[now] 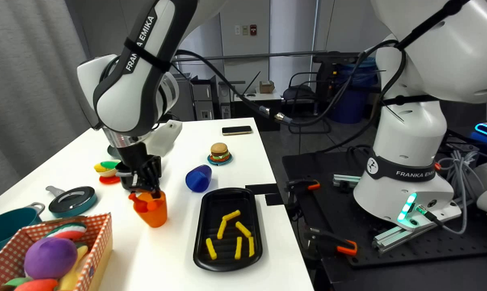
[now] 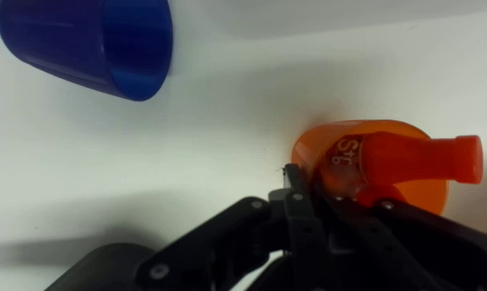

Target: Pour the contents of the orange cup onto the tray

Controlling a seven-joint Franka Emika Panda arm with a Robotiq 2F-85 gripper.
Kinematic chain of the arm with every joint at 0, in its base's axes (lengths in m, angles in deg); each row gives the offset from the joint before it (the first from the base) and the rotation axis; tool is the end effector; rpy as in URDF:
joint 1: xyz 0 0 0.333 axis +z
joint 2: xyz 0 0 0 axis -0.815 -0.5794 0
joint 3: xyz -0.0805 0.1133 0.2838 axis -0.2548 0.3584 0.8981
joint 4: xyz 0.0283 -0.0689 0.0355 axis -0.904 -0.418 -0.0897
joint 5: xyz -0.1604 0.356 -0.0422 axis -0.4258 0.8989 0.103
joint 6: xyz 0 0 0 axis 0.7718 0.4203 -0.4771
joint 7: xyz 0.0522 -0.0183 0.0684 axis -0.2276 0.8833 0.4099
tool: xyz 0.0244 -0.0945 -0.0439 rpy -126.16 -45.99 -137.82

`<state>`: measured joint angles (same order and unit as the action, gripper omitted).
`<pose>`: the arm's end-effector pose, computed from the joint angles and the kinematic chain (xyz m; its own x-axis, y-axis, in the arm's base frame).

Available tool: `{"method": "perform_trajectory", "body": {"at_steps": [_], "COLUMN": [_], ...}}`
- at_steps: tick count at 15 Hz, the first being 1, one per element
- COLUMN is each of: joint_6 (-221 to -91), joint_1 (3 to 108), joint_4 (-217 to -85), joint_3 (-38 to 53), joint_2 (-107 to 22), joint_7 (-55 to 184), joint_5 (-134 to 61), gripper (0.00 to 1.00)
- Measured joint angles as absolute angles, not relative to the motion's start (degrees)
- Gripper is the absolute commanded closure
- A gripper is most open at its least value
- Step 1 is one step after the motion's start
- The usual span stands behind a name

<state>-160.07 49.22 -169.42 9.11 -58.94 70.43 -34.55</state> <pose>0.6068 -0.0849 0.1788 0.9905 -0.1083 -0.0844 -0.1060 -0.9939 0.0311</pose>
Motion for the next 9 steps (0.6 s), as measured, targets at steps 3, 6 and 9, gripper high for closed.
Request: {"method": "perform_trajectory", "body": {"at_steps": [3,6,9], "joint_6": [-161.0,-161.1,-161.1], "joint_1": [49.0,48.8,48.2], "joint_4": [-169.4,-169.6,-170.7], "joint_3": [8.7,7.8,7.2], "joint_2": [-58.9,-58.3,-56.1], "joint_7": [70.4,70.4,70.4], "joint_5": [-34.4,-34.4,-34.4], "gripper": [0.99,0.99,0.99]}}
